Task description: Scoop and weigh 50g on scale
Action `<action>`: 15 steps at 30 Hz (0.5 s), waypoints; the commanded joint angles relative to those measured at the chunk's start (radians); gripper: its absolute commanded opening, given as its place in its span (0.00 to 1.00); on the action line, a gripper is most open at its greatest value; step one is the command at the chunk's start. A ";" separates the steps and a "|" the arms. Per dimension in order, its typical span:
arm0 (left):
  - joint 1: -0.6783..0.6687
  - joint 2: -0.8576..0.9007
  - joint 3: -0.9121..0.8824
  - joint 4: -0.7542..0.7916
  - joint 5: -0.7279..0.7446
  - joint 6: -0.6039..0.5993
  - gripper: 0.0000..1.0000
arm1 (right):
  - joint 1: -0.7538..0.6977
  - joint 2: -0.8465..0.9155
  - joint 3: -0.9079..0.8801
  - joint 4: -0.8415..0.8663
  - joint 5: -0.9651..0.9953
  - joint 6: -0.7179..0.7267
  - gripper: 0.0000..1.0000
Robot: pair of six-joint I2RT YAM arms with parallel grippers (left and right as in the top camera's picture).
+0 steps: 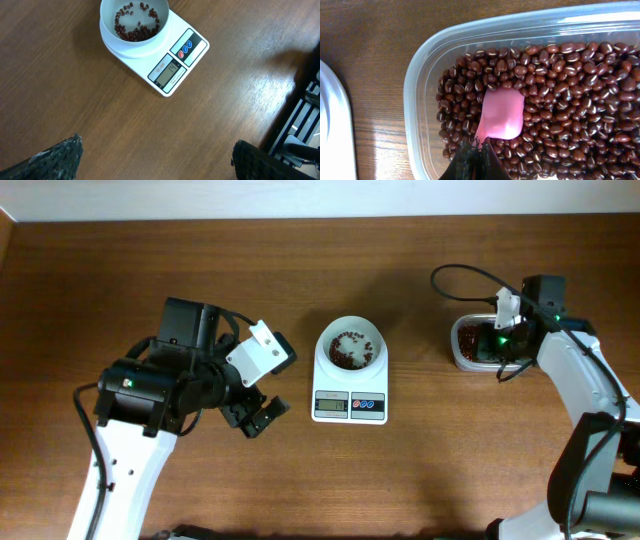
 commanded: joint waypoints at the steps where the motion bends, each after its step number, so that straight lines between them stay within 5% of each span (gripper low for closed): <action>1: 0.006 -0.003 -0.002 0.001 0.011 0.015 0.99 | -0.003 0.031 -0.010 -0.016 -0.041 0.011 0.04; 15: 0.006 -0.003 -0.002 0.001 0.011 0.015 0.99 | -0.117 -0.141 0.031 -0.075 -0.102 0.011 0.04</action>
